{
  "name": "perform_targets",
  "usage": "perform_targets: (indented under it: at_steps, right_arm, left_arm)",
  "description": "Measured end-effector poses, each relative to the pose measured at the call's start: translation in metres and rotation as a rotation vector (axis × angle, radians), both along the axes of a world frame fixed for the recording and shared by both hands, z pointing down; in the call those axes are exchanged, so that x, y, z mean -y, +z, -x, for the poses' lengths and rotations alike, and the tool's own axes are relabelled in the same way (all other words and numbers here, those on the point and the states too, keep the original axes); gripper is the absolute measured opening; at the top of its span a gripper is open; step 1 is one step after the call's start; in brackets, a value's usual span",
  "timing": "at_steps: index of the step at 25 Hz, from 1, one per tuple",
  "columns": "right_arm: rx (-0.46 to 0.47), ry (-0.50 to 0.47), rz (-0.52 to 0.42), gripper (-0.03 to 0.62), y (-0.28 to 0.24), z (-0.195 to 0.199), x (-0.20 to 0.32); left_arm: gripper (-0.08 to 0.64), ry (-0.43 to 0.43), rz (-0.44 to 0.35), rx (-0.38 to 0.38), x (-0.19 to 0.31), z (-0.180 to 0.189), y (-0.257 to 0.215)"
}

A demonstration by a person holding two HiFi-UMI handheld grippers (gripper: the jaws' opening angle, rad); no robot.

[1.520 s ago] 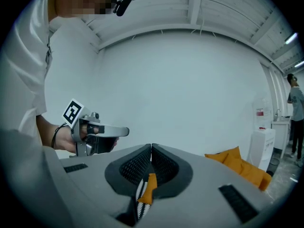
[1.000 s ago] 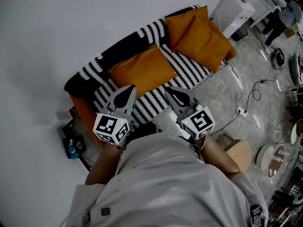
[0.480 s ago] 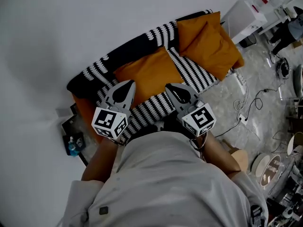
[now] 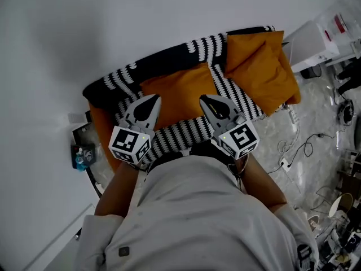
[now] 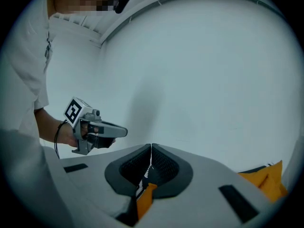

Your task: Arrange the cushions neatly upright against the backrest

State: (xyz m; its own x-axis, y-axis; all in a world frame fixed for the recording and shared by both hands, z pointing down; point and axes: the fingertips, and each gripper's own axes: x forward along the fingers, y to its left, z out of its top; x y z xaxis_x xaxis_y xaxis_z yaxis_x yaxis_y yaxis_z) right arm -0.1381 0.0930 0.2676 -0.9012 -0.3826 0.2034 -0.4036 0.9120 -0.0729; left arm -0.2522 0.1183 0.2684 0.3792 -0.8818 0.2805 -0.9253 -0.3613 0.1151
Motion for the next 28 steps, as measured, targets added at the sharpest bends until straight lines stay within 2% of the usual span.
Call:
perform_targets:
  at_steps: [8,15,18,21,28]
  right_arm:
    - [0.001,-0.156,0.012,0.026,0.006,-0.016,0.066]
    - [-0.019,-0.286,0.007,0.029,0.018,-0.010,0.122]
    - [-0.029,-0.305,0.022,0.034,0.029,-0.001,0.153]
    - [-0.048,-0.346,0.028,0.078,0.043,0.009,0.167]
    - [-0.208,-0.472,0.031,0.162,0.108,0.037,0.175]
  left_arm:
    - [0.009,-0.104,0.025,0.059,0.045,-0.014,0.008]
    - [0.009,-0.148,0.072,0.142,0.081,-0.013,0.015]
    - [0.009,-0.140,0.094,0.169,0.104,-0.004,0.025]
    - [0.011,-0.126,0.127,0.184,0.118,0.008,0.041]
    - [0.014,-0.029,0.203,0.218,0.138,0.027,0.094]
